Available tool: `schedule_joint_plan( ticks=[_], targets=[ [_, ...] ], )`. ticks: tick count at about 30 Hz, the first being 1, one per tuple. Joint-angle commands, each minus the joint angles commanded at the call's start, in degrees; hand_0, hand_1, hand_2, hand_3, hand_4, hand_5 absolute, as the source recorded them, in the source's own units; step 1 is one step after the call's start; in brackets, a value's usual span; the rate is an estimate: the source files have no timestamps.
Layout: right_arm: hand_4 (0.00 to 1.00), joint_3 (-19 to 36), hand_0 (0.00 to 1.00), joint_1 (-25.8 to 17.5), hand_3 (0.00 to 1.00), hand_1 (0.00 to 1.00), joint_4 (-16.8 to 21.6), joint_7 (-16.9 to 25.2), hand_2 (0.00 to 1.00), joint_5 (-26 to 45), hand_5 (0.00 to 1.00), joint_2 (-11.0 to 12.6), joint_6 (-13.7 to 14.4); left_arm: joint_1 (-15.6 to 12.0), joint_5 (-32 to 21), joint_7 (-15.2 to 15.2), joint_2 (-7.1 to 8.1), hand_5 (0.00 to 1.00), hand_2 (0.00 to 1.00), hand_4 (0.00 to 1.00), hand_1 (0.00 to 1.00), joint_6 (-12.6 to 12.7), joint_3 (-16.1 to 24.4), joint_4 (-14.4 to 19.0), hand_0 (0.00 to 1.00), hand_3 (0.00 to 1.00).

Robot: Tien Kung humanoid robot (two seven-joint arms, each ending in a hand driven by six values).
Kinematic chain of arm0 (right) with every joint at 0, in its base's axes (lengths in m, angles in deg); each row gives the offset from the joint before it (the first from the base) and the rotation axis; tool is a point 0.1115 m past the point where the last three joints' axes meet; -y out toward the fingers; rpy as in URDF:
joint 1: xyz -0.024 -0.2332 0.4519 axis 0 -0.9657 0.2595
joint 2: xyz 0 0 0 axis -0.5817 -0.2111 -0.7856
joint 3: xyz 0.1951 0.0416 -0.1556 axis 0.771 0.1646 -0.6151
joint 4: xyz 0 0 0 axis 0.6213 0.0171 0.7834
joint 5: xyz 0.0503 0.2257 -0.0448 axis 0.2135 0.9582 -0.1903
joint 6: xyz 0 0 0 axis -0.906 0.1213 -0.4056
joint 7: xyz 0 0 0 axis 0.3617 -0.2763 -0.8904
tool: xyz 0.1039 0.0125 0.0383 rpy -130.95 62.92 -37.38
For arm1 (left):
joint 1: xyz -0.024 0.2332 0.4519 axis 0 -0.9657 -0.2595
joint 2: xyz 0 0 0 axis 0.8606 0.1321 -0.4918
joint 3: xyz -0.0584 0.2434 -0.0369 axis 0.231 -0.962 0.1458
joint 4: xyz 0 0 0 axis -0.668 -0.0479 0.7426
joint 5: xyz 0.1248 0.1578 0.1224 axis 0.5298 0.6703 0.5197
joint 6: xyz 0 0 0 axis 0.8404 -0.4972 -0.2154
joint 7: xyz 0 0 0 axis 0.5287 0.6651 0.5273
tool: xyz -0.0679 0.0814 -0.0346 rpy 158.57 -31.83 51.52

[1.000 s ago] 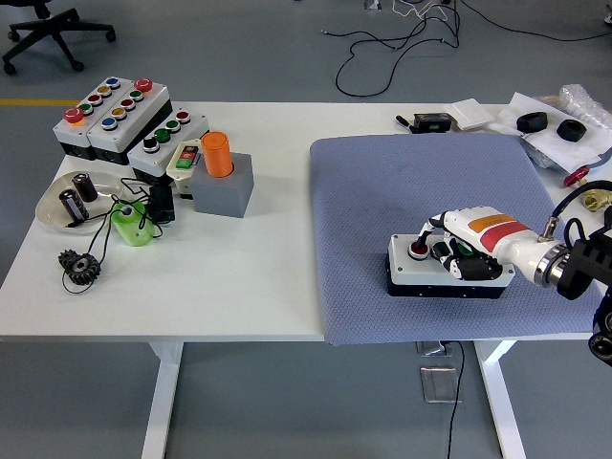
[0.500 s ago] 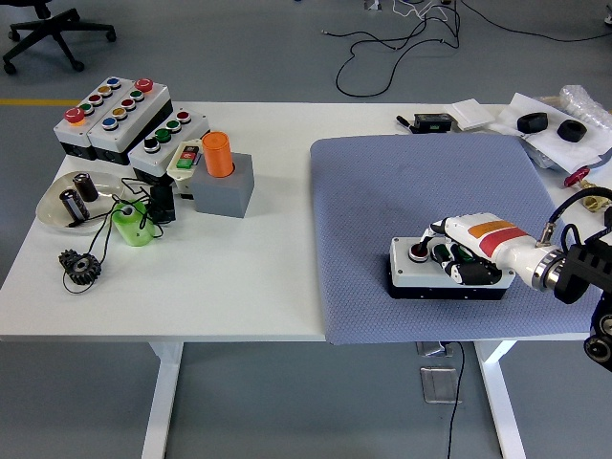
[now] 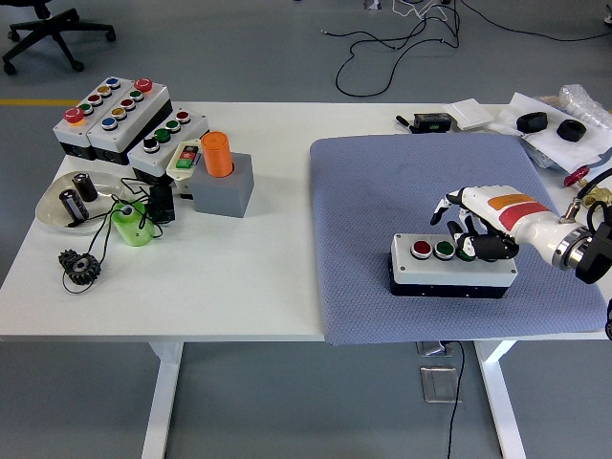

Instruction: Pick up the button,place it on the desk,press the button,press the button

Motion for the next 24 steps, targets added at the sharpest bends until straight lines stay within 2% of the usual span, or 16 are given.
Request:
schedule_joint_plan(
  ticks=[5, 10, 11, 12, 14, 16, 17, 22, 23, 24],
  targets=[
    [0.342, 4.25, 0.196, -1.52, 0.586, 0.002, -1.40, 0.09, 0.097, 1.47, 0.002, 0.48, 0.16, -0.16, -0.06, 0.02, -0.02, 0.973, 0.487, 0.281, 0.515, 0.00, -0.24, 0.01, 0.601, 0.442],
    [0.342, 9.01, 0.196, -3.04, 0.586, 0.002, -3.70, -0.47, 0.097, 6.66, 0.002, 0.57, 0.48, -0.19, -0.02, 0.05, -0.04, 0.973, 0.487, 0.281, 0.515, -0.02, -0.32, 0.02, 0.601, 0.442],
    [0.604, 9.86, 0.303, -3.38, 0.696, 0.002, -4.12, -0.94, 0.153, 7.60, 0.002, 0.63, 0.40, -0.19, 0.03, 0.05, -0.03, 0.973, 0.487, 0.279, 0.515, -0.04, -0.28, 0.04, 0.601, 0.442],
    [0.604, 11.43, 0.303, -3.87, 0.696, 0.002, -4.75, -1.81, 0.153, 9.59, 0.002, 0.72, 0.27, -0.19, 0.10, 0.04, -0.01, 0.973, 0.487, 0.279, 0.515, -0.07, -0.21, 0.07, 0.601, 0.442],
    [0.604, 14.69, 0.303, -4.74, 0.696, 0.002, -5.87, -3.37, 0.153, 13.50, 0.002, 0.83, -1.75, -0.11, 0.23, 0.03, 0.00, 0.973, 0.487, 0.279, 0.515, -0.09, -0.10, 0.10, 0.601, 0.442],
    [0.604, 16.64, 0.303, -5.24, 0.696, 0.002, -6.90, -3.51, 0.153, 17.32, 0.002, 0.92, -1.87, -0.03, 0.23, 0.03, 0.00, 0.973, 0.487, 0.279, 0.515, -0.08, -0.04, 0.11, 0.601, 0.442],
    [0.709, 17.80, 0.430, -5.50, 0.917, 0.408, -7.98, -3.06, 0.509, 19.63, 0.111, 0.90, -0.42, 0.03, 0.32, 0.02, 0.02, 0.973, 0.487, 0.280, 0.518, -0.09, 0.07, 0.12, 0.602, 0.443],
    [0.709, 20.07, 0.430, -6.18, 0.917, 0.408, -10.27, -2.57, 0.509, 29.03, 0.111, 1.06, 1.99, 0.20, 0.35, 0.03, 0.01, 0.973, 0.487, 0.280, 0.518, -0.09, 0.20, 0.10, 0.602, 0.443],
    [0.777, 20.39, 0.485, -6.34, 0.952, 0.503, -10.53, -2.54, 0.623, 30.26, 0.153, 1.12, 2.18, 0.22, 0.38, 0.04, 0.01, 0.972, 0.487, 0.279, 0.518, -0.10, 0.21, 0.11, 0.602, 0.444],
    [0.777, 20.64, 0.485, -6.46, 0.952, 0.503, -10.71, -2.52, 0.623, 31.14, 0.153, 1.17, 2.33, 0.23, 0.39, 0.04, 0.01, 0.972, 0.487, 0.279, 0.518, -0.11, 0.22, 0.11, 0.602, 0.444]
  ],
)
